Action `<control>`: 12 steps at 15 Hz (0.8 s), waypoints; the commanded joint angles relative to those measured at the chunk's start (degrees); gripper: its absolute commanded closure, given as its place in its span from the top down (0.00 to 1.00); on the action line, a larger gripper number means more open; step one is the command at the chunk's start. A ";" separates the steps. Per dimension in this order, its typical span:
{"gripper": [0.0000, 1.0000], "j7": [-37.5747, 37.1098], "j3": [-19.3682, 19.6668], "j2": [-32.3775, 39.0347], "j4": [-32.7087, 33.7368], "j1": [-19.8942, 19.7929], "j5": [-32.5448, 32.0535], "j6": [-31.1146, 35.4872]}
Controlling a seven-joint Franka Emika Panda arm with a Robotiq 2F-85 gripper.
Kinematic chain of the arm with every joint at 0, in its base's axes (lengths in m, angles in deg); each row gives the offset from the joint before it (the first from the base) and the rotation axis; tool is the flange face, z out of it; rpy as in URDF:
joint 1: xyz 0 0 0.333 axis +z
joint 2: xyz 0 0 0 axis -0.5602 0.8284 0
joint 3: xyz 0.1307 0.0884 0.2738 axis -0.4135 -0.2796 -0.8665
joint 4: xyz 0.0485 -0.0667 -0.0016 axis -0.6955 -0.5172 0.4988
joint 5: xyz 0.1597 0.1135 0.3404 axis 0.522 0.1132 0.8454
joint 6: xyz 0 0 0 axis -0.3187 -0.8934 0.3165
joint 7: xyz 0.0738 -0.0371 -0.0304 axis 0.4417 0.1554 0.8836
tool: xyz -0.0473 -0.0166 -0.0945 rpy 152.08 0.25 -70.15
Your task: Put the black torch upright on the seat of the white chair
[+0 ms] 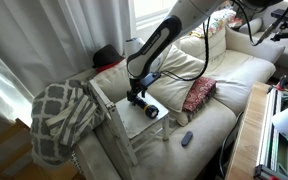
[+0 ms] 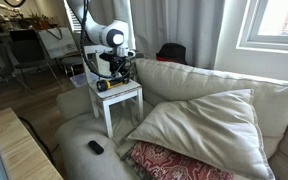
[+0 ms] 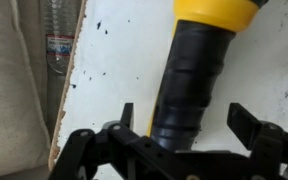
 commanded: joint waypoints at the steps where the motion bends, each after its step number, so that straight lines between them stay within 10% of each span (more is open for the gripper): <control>1: 0.75 -1.76 0.22 2.41 2.40 0.49 0.25 0.78; 8: 0.28 1.09 -2.13 3.91 3.32 -1.44 1.54 1.01; 12: 0.25 11.48 -8.88 0.54 0.20 -7.78 5.45 0.59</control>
